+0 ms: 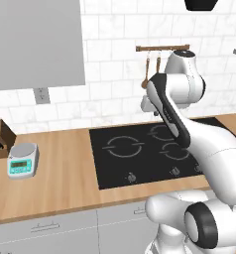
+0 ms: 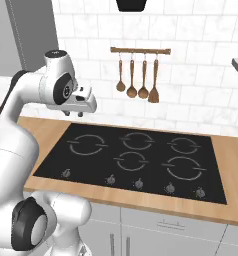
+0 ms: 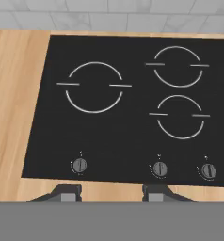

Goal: Take a straw from the drawer in front and place it inside the glass cup on the dining counter.

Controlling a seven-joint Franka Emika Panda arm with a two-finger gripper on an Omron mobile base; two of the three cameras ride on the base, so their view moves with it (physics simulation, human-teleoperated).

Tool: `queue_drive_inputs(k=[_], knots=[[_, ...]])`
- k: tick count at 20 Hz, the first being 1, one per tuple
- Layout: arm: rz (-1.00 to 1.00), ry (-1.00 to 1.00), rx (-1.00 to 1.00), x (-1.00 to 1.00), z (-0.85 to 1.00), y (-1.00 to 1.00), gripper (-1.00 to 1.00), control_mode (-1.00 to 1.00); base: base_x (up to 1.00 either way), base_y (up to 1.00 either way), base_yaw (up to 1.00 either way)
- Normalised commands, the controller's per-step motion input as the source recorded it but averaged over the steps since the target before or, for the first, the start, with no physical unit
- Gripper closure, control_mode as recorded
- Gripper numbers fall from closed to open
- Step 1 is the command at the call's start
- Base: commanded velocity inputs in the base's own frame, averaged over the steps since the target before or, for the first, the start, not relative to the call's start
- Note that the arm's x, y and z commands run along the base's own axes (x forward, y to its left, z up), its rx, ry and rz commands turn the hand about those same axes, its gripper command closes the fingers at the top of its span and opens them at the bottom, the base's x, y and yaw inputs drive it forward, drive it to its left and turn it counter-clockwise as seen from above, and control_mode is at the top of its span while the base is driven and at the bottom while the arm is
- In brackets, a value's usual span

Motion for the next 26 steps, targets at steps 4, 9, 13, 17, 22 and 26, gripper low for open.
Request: queue_drive_inputs(k=[4, 9, 13, 17, 22, 26], knots=[[0.0, 0.0, 0.0, 0.0, 0.0, 0.0, -1.0, 1.0, -0.04, 0.13, 0.0], [0.0, 0.0, 0.0, 0.0, 0.0, 0.0, -1.0, 1.0, -0.2, 0.63, 0.0], [0.0, 0.0, 0.0, 0.0, 0.0, 0.0, -1.0, 1.0, -0.86, 0.64, -0.32], [0.0, 0.0, 0.0, 0.0, 0.0, 0.0, -1.0, 1.0, -0.83, 0.5, -0.59], [0.0, 0.0, 0.0, 0.0, 0.0, 0.0, -1.0, 1.0, -0.2, 0.59, -0.67], [0.0, 0.0, 0.0, 0.0, 0.0, 0.0, -1.0, 1.0, 0.04, 0.68, -0.69]])
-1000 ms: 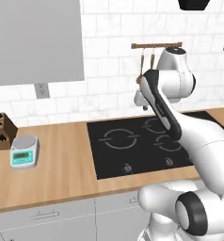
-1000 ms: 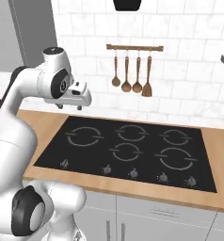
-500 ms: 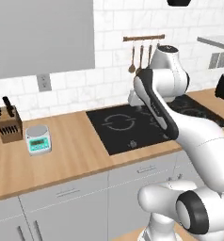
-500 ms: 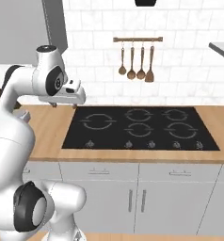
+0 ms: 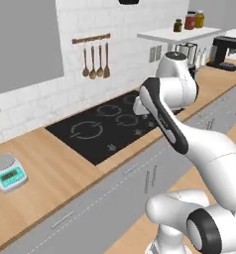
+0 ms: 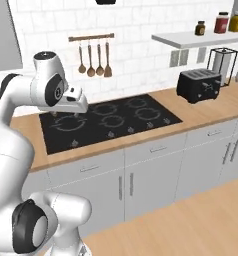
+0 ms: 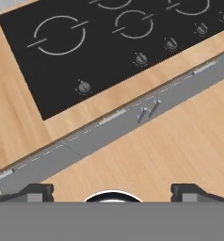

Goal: Take a straw from the drawer in front and place it inside the glass cup on the dining counter.

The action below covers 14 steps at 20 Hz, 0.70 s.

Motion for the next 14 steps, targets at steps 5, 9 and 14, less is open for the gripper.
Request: queue_drive_inputs(k=[5, 9, 14], knots=[[0.0, 0.0, 0.0, 0.0, 0.0, 0.0, -1.0, 1.0, -0.07, 0.93, -0.51], [0.0, 0.0, 0.0, 0.0, 0.0, 0.0, -1.0, 1.0, -0.03, 1.0, -0.39], [0.0, 0.0, 0.0, 0.0, 0.0, 0.0, -1.0, 1.0, 0.03, 0.67, -0.16]])
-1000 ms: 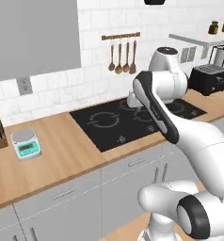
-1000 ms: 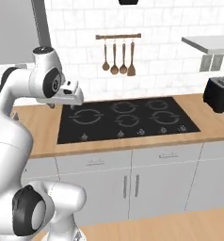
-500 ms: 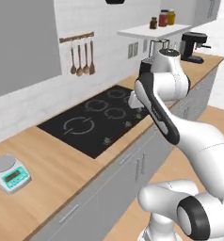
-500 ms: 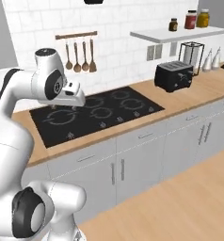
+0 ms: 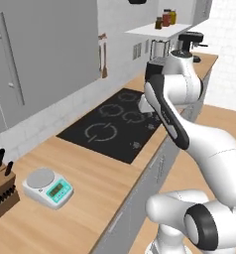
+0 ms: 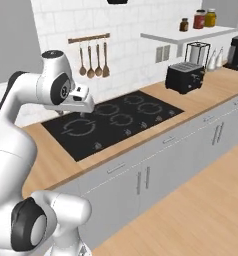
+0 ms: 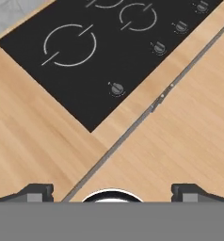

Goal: Take a straw from the drawer in front and place it inside the glass cup on the dining counter.

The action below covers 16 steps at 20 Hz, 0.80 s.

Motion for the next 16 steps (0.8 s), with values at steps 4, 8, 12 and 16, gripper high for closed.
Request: queue_drive_inputs(k=[4, 8, 12, 16], knots=[[0.0, 0.0, 0.0, 0.0, 0.0, 0.0, -1.0, 1.0, 0.08, 0.65, -0.15], [0.0, 0.0, 0.0, 0.0, 0.0, 0.0, -1.0, 1.0, 0.1, 0.56, -0.21], [0.0, 0.0, 0.0, 0.0, 0.0, 0.0, -1.0, 1.0, 0.28, 0.6, -0.28], [0.0, 0.0, 0.0, 0.0, 0.0, 0.0, -1.0, 1.0, 0.36, 0.65, -0.27]])
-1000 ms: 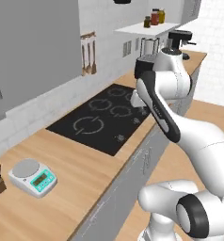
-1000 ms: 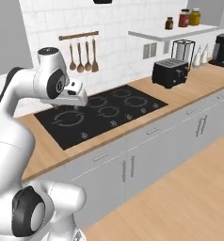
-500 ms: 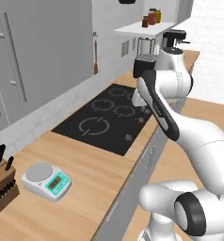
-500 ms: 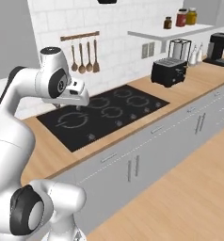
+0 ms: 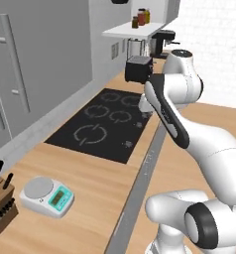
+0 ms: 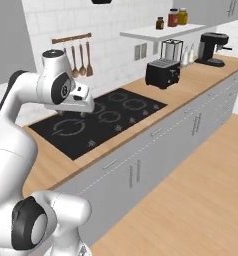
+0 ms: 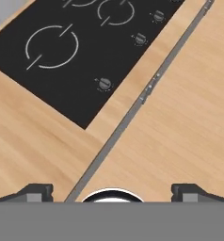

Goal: Take a straw from the drawer in front and place it inside the glass cup on the dining counter.

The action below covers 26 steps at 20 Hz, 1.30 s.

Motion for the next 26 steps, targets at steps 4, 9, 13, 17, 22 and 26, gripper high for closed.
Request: queue_drive_inputs(k=[4, 9, 13, 17, 22, 26], knots=[[0.0, 0.0, 0.0, 0.0, 0.0, 0.0, -1.0, 1.0, 0.37, 0.44, -0.19], [-0.07, -0.02, 0.08, 0.22, -0.41, 0.03, -1.0, -1.0, 0.08, 0.06, -0.03], [0.02, -0.24, 0.32, 0.01, -0.97, -0.67, -1.0, -1.0, 0.0, 0.0, 0.0], [0.05, -0.22, 0.49, 0.0, -0.88, -0.94, -1.0, -1.0, 0.0, 0.0, 0.0], [0.05, -0.05, 0.5, 0.12, -0.81, -0.68, -1.0, -1.0, 0.0, 0.0, 0.0], [0.06, 0.03, 0.33, 0.05, -0.7, -0.23, -1.0, -1.0, 0.0, 0.0, 0.0]])
